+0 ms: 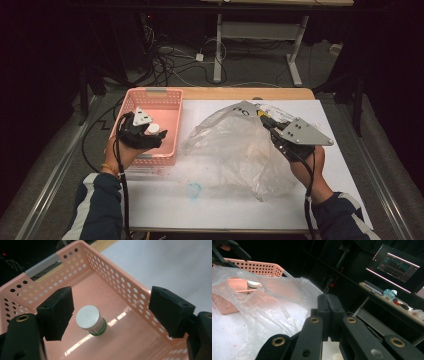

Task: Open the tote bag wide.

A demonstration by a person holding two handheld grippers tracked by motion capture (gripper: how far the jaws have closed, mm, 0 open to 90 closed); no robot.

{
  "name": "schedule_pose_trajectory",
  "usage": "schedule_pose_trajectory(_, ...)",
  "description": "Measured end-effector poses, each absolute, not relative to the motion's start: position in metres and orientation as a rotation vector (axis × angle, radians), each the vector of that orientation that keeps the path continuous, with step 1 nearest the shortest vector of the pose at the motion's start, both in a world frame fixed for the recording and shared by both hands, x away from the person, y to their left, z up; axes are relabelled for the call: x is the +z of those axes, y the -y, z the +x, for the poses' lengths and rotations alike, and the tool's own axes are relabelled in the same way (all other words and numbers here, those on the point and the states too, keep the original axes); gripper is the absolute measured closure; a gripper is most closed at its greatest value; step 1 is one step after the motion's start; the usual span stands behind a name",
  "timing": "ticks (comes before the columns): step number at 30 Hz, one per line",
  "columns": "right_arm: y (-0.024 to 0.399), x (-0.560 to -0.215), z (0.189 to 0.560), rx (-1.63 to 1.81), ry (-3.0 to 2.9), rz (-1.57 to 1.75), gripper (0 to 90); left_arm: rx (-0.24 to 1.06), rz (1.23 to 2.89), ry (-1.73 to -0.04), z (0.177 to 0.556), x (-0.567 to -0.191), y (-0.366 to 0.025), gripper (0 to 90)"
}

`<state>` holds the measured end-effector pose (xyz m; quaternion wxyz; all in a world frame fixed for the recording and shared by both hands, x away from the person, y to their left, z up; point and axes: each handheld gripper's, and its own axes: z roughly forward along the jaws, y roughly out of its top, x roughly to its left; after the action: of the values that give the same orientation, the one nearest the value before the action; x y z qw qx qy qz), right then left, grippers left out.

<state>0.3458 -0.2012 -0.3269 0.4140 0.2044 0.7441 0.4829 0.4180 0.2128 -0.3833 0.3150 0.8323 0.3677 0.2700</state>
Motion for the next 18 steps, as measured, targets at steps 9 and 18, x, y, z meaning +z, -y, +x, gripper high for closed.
schedule_pose_trajectory(9, 0.197, -0.333, 0.348, 1.205, -1.912, 0.504, 90.0, 0.600, 2.347, -1.147, 0.469, -0.402, -0.218, 19.2)
schedule_pose_trajectory(18, 0.194, -0.340, 0.349, 1.206, -1.967, 0.476, 90.0, 0.518, 2.452, -1.228, 0.495, -0.419, -0.218, 25.0)
